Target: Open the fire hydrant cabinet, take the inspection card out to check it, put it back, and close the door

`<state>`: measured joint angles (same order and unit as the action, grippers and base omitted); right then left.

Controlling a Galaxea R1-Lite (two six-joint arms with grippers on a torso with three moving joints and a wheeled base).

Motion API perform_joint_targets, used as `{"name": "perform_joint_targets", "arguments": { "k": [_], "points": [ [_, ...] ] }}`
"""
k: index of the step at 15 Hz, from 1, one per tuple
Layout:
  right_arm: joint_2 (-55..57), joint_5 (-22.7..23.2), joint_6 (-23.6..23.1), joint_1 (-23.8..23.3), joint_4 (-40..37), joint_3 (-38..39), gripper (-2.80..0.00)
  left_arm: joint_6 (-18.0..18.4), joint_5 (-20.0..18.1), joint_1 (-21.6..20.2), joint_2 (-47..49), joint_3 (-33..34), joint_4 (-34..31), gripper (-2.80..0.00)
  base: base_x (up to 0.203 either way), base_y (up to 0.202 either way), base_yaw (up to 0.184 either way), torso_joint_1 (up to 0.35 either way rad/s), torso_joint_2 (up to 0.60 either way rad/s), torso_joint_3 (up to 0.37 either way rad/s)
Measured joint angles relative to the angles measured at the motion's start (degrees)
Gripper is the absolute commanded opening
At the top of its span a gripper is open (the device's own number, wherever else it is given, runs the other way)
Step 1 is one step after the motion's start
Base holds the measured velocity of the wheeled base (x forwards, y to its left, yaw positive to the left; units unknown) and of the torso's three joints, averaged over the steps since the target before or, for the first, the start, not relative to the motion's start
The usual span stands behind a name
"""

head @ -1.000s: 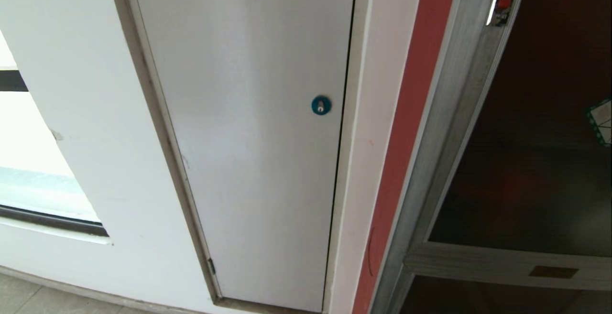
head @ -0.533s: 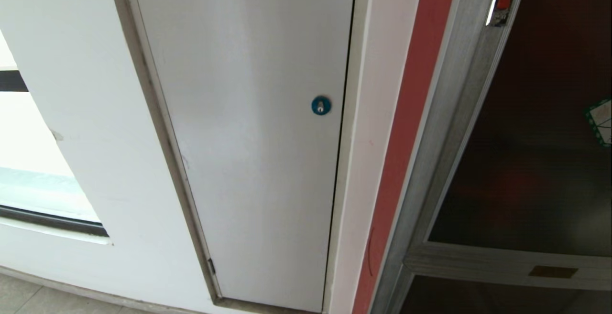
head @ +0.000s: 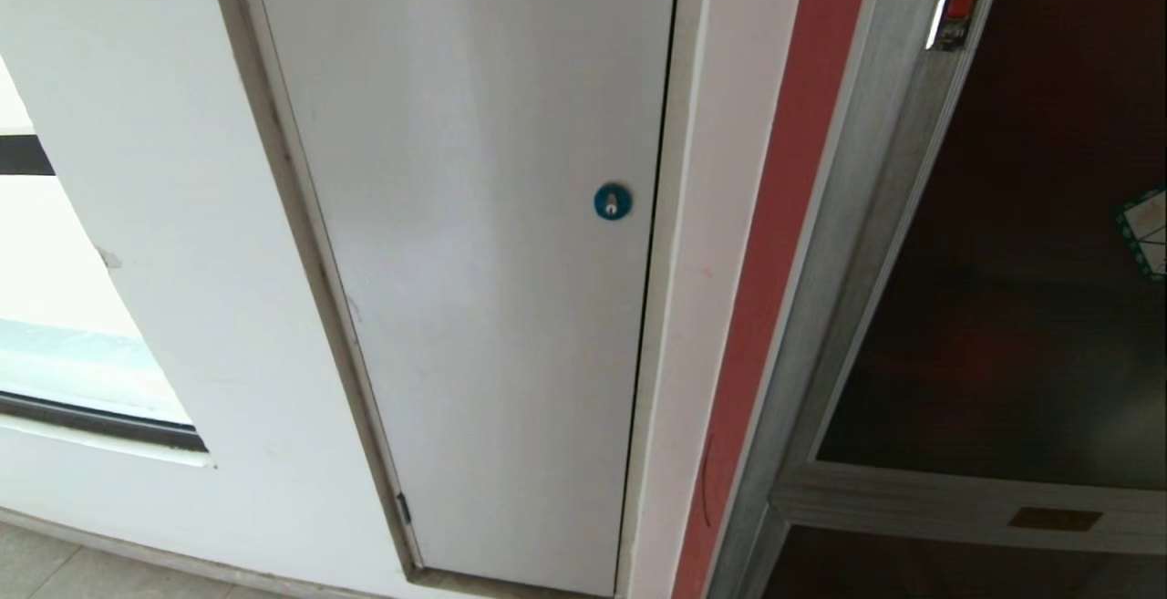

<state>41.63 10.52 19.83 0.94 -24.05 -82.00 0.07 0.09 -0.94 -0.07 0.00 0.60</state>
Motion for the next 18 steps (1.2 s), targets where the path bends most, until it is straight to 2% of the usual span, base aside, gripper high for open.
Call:
{"name": "perform_joint_targets", "arguments": {
  "k": [3,5,10,14,18],
  "points": [
    [-7.4,4.2,-0.1,-7.3,-0.3,2.9,-2.80,0.0,0.0,0.0,0.0,0.0,0.0,-2.80,0.000,0.000,0.000,0.000,0.00,0.000],
    [-11.4,8.2,-0.5,-9.0,-2.4,4.7,-2.80,0.0,0.0,0.0,0.0,0.0,0.0,-2.80,0.000,0.000,0.000,0.000,0.00,0.000],
    [-16.9,12.1,-3.0,-7.3,-6.1,9.3,-2.80,0.0,0.0,0.0,0.0,0.0,0.0,-2.80,0.000,0.000,0.000,0.000,0.00,0.000],
    [-22.9,14.7,-6.8,-7.0,-6.8,18.3,-2.80,0.0,0.0,0.0,0.0,0.0,0.0,-2.80,0.000,0.000,0.000,0.000,0.00,0.000],
    [-25.7,14.8,-10.9,-4.1,-9.6,22.3,-2.80,0.0,0.0,0.0,0.0,0.0,0.0,-2.80,0.000,0.000,0.000,0.000,0.00,0.000]
  ]
}}
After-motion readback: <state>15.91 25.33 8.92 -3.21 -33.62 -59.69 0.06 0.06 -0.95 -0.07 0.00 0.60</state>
